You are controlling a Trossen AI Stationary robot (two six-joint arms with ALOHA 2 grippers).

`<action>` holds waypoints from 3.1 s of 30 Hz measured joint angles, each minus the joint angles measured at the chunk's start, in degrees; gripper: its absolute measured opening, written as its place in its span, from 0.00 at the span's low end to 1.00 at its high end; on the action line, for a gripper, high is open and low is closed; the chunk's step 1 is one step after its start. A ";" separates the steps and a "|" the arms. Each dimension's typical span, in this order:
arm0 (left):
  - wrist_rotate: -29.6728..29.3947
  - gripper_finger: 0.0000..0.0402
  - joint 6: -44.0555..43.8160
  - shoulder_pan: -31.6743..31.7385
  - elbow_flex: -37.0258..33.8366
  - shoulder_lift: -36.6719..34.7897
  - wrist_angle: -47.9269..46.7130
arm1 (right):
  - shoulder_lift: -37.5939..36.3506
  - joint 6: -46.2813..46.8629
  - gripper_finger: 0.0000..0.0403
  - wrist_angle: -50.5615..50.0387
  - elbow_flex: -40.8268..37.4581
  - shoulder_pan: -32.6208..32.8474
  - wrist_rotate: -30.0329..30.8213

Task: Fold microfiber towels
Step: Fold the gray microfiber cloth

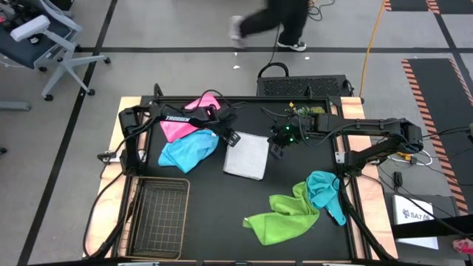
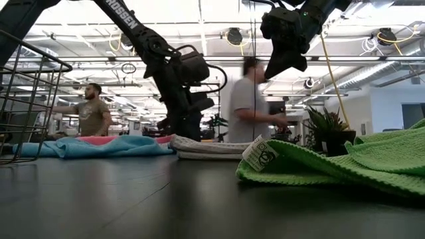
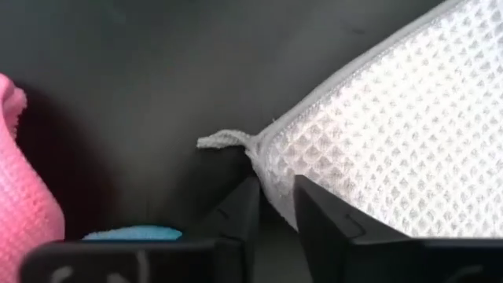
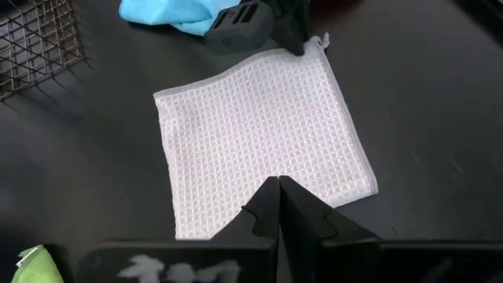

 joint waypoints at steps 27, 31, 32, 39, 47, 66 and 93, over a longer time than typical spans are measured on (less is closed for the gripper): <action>-7.67 0.29 4.06 -12.84 2.10 -9.53 -4.61 | 11.74 4.35 0.00 32.49 -16.61 6.66 -10.42; -7.74 0.29 3.97 -12.79 2.10 -9.53 -4.90 | 14.85 4.36 0.00 31.54 -16.63 7.42 -10.42; -7.73 0.29 3.97 -12.70 2.10 -9.53 -4.97 | 15.16 4.39 0.00 31.40 -16.63 7.52 -10.36; -8.03 0.29 3.87 -12.06 2.08 -9.50 -5.59 | 17.05 4.38 0.00 30.67 -16.61 7.54 -7.39; -8.17 0.29 3.83 -11.88 2.08 -9.50 -6.27 | 19.42 2.76 0.00 29.97 -16.61 7.54 -5.76; -8.04 0.29 4.50 -11.88 2.01 -9.46 -1.81 | 6.19 -0.74 0.00 18.04 -16.63 7.52 -5.50; -5.23 0.01 5.18 -10.52 2.01 3.33 10.93 | 12.07 3.78 0.00 19.97 -16.70 12.83 -7.54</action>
